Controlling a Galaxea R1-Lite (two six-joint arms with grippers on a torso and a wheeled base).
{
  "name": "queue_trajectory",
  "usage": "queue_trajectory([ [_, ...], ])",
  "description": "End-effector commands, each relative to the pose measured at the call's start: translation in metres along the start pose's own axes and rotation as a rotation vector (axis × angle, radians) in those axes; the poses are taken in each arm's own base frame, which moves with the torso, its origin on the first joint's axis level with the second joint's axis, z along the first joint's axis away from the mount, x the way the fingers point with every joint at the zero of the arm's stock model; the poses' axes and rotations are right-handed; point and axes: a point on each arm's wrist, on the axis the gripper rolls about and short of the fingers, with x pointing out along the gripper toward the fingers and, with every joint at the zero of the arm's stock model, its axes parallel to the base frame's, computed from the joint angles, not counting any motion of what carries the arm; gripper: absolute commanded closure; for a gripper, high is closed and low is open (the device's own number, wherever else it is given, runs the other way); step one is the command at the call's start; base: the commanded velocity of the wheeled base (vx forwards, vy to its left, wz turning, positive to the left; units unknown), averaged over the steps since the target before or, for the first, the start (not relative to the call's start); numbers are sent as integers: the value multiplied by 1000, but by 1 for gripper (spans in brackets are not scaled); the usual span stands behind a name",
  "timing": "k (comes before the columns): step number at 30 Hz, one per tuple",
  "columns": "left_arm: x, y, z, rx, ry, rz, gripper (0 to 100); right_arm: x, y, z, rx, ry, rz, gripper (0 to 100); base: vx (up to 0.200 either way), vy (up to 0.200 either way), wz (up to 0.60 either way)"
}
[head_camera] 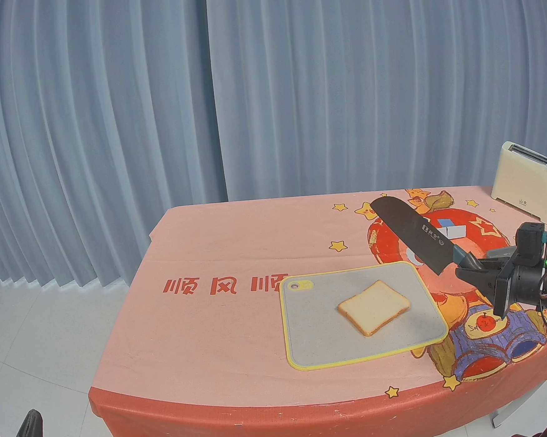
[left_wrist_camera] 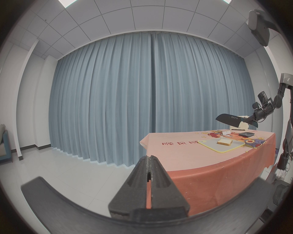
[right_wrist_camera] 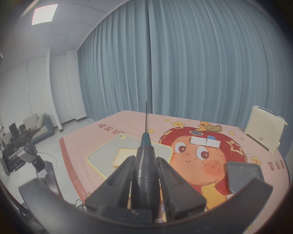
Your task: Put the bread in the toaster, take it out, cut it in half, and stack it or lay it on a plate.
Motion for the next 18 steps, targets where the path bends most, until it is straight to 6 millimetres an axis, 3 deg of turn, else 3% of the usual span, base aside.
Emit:
queue_trajectory([
  [1,1,0,-5,0,8,0,100,-4,8,3,-21,-21,31,100,0,0,0],
  [18,1,0,-5,0,8,0,100,-1,24,-1,-52,-4,78,100,0,0,0],
])
